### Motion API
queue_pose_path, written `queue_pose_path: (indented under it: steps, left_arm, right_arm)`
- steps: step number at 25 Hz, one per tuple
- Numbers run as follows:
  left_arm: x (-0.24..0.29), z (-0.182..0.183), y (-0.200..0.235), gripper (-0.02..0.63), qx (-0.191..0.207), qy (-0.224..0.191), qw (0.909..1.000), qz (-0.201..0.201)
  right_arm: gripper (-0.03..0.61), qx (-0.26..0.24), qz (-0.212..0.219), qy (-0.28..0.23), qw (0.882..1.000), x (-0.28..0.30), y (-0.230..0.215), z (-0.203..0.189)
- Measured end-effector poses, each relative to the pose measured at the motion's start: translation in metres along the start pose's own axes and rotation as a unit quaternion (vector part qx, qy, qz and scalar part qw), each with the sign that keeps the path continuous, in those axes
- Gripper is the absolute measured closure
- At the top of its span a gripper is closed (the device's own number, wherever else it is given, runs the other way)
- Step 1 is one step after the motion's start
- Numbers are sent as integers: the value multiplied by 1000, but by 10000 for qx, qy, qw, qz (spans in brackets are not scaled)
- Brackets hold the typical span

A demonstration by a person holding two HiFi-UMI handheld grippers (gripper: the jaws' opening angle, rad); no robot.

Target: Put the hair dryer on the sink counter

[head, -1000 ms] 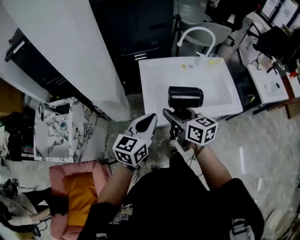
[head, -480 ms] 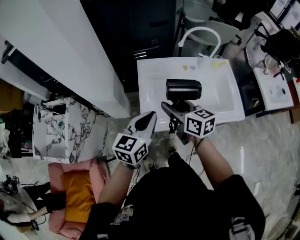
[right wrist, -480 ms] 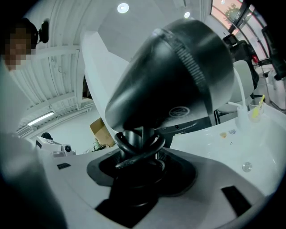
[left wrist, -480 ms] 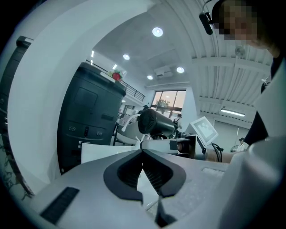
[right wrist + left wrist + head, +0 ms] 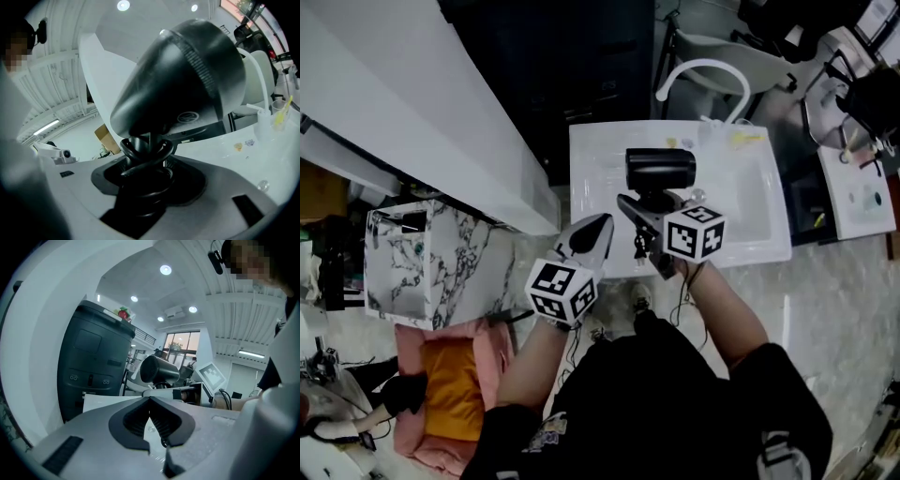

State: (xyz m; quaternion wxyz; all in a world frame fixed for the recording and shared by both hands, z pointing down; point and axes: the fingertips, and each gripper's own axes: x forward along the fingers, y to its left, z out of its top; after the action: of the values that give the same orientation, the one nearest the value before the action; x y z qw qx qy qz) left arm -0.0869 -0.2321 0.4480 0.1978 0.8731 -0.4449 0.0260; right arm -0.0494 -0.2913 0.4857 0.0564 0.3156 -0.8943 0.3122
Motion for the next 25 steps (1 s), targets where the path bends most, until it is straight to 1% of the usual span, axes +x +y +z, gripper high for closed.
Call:
queue_pose_path:
  steps: [7,13,20,25]
  left_arm:
    - [39,2,15,614,-16,82,9997,217]
    - [68,-6,30,614,-55,195,9990,387]
    - [96,-19,43,614,-67,295,9978,583]
    - [104,-27,58,614,-158,374,9966,723]
  right_arm:
    - [359,203,141,194,9995,28,-43,11]
    - [359,289,201,402,9986,55,-76,14]
    - [359,508,206,845,9949,88,-118,-7]
    - [359,666,276,1052,9918,119,-135,-18]
